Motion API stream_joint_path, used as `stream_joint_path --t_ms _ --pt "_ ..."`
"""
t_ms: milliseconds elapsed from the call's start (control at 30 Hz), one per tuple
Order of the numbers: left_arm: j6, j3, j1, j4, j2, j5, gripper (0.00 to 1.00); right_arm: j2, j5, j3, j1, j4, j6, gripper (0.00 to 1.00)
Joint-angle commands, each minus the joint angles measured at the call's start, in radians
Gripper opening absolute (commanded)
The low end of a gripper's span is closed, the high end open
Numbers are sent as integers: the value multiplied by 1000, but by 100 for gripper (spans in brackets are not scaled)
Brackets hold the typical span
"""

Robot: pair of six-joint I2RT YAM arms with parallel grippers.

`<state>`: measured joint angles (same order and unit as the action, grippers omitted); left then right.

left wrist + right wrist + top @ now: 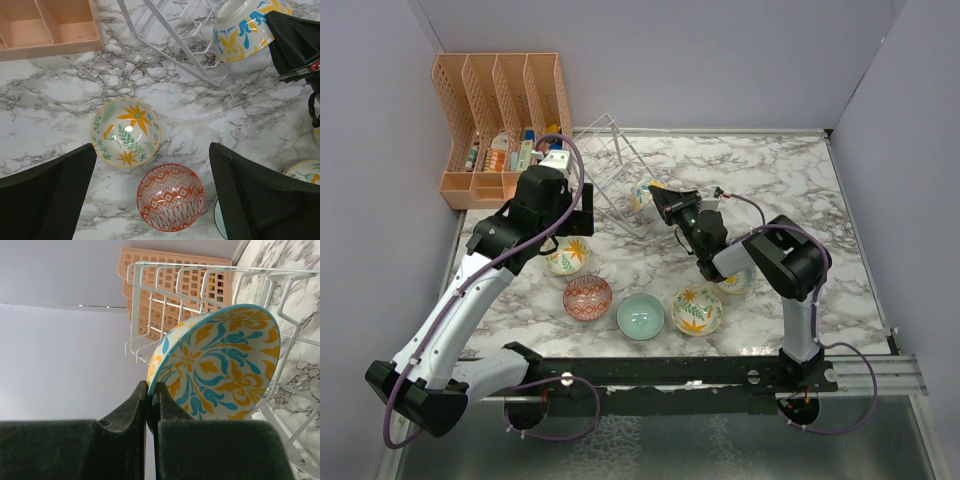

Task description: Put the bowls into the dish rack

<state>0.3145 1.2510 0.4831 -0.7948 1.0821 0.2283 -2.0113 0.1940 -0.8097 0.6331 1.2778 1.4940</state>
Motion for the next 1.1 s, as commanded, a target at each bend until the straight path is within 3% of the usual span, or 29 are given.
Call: stream_joint_path --t_ms 0,133,300,400,533,733,833,900,1067 --pt "-16 18 6 -2 -3 29 99 -2 42 -37 4 83 32 1" --pt "-18 15 6 2 -2 30 99 -20 45 -28 5 84 63 5" --pt "-18 13 8 7 2 25 99 -31 9 -40 5 47 93 25" --pt "-20 13 8 4 -2 28 99 -25 5 -39 5 16 95 30" --pt "-24 10 8 4 -8 35 99 -27 -11 -44 5 -8 101 29" --pt "-25 11 8 5 -10 40 99 -20 -24 -54 5 -42 101 8" --pt "-27 15 8 3 -10 43 99 13 -25 -43 5 -86 101 8" --pt "-29 22 8 3 -9 49 99 67 -29 -43 4 -171 86 17" --pt "-36 29 8 3 -10 50 99 295 -37 -78 4 -587 -46 33"
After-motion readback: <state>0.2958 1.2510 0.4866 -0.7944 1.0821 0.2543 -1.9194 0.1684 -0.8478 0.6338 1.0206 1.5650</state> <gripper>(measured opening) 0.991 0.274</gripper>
